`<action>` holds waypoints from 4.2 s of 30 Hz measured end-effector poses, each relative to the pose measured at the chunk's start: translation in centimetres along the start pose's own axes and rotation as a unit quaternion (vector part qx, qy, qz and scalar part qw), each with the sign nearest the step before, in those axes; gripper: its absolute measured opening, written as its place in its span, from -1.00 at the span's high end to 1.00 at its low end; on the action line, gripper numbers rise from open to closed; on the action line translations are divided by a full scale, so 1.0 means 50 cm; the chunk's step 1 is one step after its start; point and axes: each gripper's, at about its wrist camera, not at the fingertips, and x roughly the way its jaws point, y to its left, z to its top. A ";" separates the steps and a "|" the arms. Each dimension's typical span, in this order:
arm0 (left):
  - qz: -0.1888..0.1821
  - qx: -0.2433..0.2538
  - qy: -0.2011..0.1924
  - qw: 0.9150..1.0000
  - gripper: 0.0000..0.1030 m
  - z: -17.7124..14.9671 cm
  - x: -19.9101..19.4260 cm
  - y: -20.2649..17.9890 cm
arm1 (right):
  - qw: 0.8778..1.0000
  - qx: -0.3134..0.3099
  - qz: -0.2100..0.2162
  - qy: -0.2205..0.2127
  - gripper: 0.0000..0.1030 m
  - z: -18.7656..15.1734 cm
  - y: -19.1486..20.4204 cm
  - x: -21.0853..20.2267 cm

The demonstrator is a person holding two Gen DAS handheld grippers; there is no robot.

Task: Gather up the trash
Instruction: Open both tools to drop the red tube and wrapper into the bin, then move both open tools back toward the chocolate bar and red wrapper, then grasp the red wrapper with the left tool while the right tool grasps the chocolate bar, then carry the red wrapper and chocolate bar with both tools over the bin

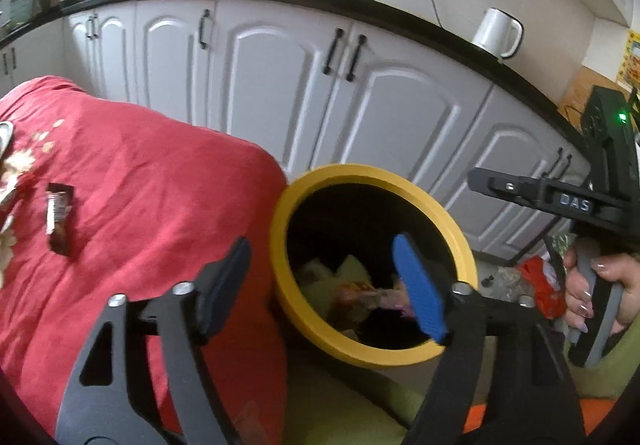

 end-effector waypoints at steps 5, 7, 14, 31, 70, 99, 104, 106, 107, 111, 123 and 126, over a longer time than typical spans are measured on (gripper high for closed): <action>0.037 -0.011 -0.028 0.999 -0.64 0.005 -0.038 0.029 | 0.999 -0.029 0.021 -0.007 -0.06 0.002 0.054 -0.003; 0.056 -0.014 -0.043 0.997 -0.68 0.007 -0.058 0.046 | 0.999 -0.042 0.027 -0.011 -0.11 0.004 0.077 -0.004; 0.123 -0.018 -0.089 0.988 -0.75 0.013 -0.123 0.101 | 0.996 -0.076 0.050 -0.016 -0.14 0.015 0.158 0.004; 0.209 -0.109 -0.128 0.963 -0.78 0.000 -0.220 0.287 | 0.977 -0.186 0.106 0.011 -0.14 -0.004 0.380 0.073; 0.103 -0.249 -0.046 0.962 0.61 -0.049 -0.153 0.517 | 0.958 -0.205 0.135 0.149 0.68 -0.032 0.555 0.376; 0.074 -0.112 -0.044 0.990 0.90 -0.001 -0.156 0.306 | 0.978 -0.182 0.091 0.052 0.69 0.014 0.356 0.153; 0.061 -0.089 -0.043 0.993 0.90 0.009 -0.151 0.261 | 0.983 -0.163 0.078 0.039 0.69 0.022 0.313 0.125; 0.057 -0.082 -0.042 0.994 0.90 0.010 -0.149 0.248 | 0.985 -0.155 0.074 0.034 0.69 0.023 0.296 0.114; 0.054 -0.078 -0.042 0.995 0.90 0.011 -0.148 0.240 | 0.985 -0.152 0.072 0.032 0.69 0.024 0.288 0.109; 0.046 -0.061 -0.039 0.996 0.90 0.015 -0.142 0.211 | 0.988 -0.140 0.064 0.024 0.69 0.028 0.263 0.093; 0.027 -0.017 -0.027 0.999 0.90 0.014 -0.114 0.134 | 0.994 -0.105 0.041 -0.002 0.69 0.031 0.185 0.042; 0.022 -0.005 -0.023 0.999 0.90 0.011 -0.109 0.114 | 0.995 -0.097 0.035 -0.005 0.69 0.030 0.167 0.032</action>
